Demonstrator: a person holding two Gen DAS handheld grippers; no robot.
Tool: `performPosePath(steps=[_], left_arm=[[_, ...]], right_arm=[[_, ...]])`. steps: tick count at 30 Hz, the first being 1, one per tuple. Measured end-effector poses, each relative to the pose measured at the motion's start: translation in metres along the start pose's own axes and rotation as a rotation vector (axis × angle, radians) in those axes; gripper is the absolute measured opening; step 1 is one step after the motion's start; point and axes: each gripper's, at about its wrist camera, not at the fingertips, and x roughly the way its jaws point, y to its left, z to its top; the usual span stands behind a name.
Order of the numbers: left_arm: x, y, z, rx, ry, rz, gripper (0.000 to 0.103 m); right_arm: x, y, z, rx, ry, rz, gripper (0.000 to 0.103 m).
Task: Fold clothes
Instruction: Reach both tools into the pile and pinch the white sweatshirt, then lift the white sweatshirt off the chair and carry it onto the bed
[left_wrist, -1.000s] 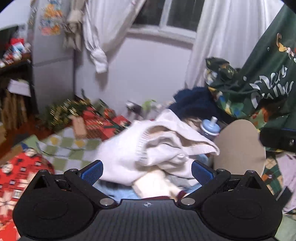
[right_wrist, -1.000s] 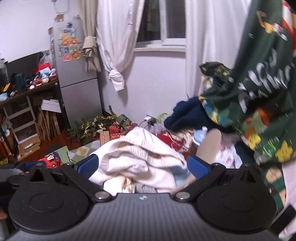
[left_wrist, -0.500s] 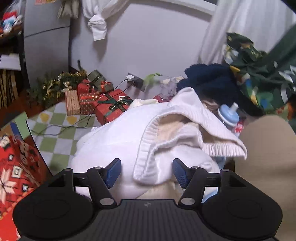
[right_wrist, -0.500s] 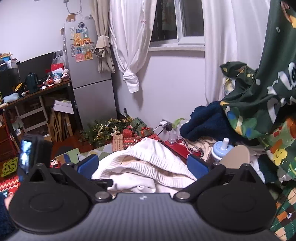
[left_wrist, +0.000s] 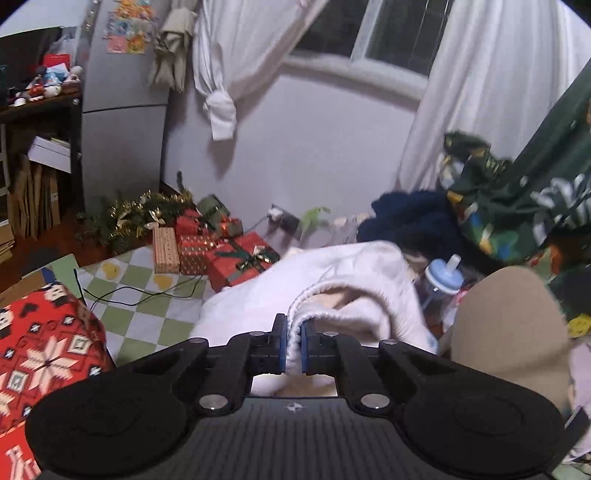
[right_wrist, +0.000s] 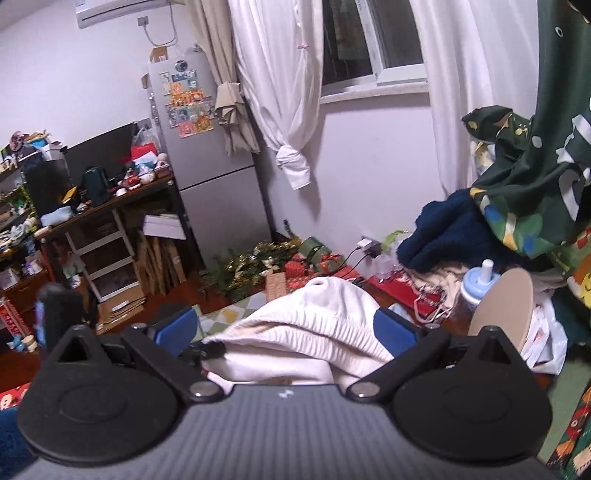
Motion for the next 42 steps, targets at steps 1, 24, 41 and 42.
performPosePath(steps=[1,24,41,42], left_arm=[[-0.014,0.005,-0.001,-0.005,-0.016,0.005,0.007],[-0.368,0.243,-0.18,-0.622,-0.329,0.453,0.006],[-0.413,0.296,-0.294,-0.737,-0.227,0.548,0.03],[-0.416,0.295,-0.297,-0.739,-0.226,0.54,0.03]], right_arm=[[-0.005,0.005,-0.002,-0.002,0.001,0.009,0.102],[-0.144,0.216,-0.102,-0.055,0.093,0.353,0.102],[-0.116,0.342,-0.269,-0.182,0.306,0.414,0.102],[-0.114,0.341,-0.275,-0.18,0.314,0.417,0.102]])
